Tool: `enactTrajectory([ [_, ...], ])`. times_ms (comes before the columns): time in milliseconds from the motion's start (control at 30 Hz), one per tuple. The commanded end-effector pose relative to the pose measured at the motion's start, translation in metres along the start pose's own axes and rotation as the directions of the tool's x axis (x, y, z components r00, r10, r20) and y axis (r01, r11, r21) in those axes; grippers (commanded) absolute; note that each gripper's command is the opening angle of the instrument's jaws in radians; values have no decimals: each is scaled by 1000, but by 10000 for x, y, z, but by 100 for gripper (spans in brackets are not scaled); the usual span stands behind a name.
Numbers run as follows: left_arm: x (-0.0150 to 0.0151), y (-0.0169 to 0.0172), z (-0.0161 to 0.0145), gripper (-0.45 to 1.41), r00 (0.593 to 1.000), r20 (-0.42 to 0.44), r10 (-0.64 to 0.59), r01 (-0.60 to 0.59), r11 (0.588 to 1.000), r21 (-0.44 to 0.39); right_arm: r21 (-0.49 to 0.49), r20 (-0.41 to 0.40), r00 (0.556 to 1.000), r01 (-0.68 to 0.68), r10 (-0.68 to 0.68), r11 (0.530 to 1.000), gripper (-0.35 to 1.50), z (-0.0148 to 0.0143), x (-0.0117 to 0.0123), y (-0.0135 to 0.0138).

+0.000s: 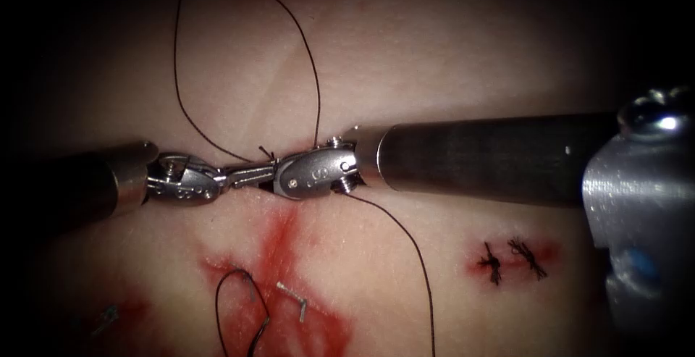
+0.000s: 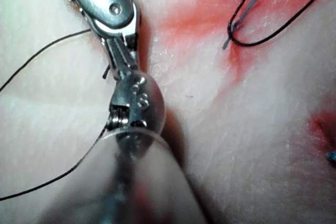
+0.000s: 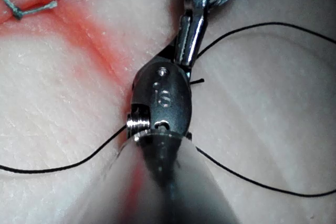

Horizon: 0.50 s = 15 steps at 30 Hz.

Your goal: Wound Closure

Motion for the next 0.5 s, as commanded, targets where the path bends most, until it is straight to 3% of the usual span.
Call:
enactTrajectory([
  [33, -5, 1, 7, -45, 1000, -1, -1, 1, 1000, 0, -3, 2, 1000, 0, 0, 1000, -35, 7, 0, -5],
  [67, -5, 1, 7, -45, 1000, -2, -1, 1, 1000, 0, -4, 2, 1000, -1, 1, 1000, -35, 8, 0, -4],
  [100, -5, 1, 7, -45, 1000, -2, -1, 1, 1000, 0, -18, 14, 1000, -3, 3, 1000, 46, 9, 1, -1],
  [133, -5, 1, 7, -45, 1000, -2, -1, 1, 1000, 0, -26, 20, 1000, 2, -1, 1000, 88, 9, 1, 1],
  [167, -5, 1, 7, -45, 1000, -2, -1, 1, 1000, 0, -32, 26, 1000, -11, 11, 999, 108, 9, 1, 2],
  [267, -4, 1, 7, -45, 1000, -2, -1, 1, 1000, 0, -36, 29, 999, -42, 43, 998, 128, 8, 0, 6],
  [500, -4, 2, 5, -45, 1000, -4, -11, 11, 1000, -3, -47, 40, 998, -46, 48, 998, 146, 3, -2, 7],
])
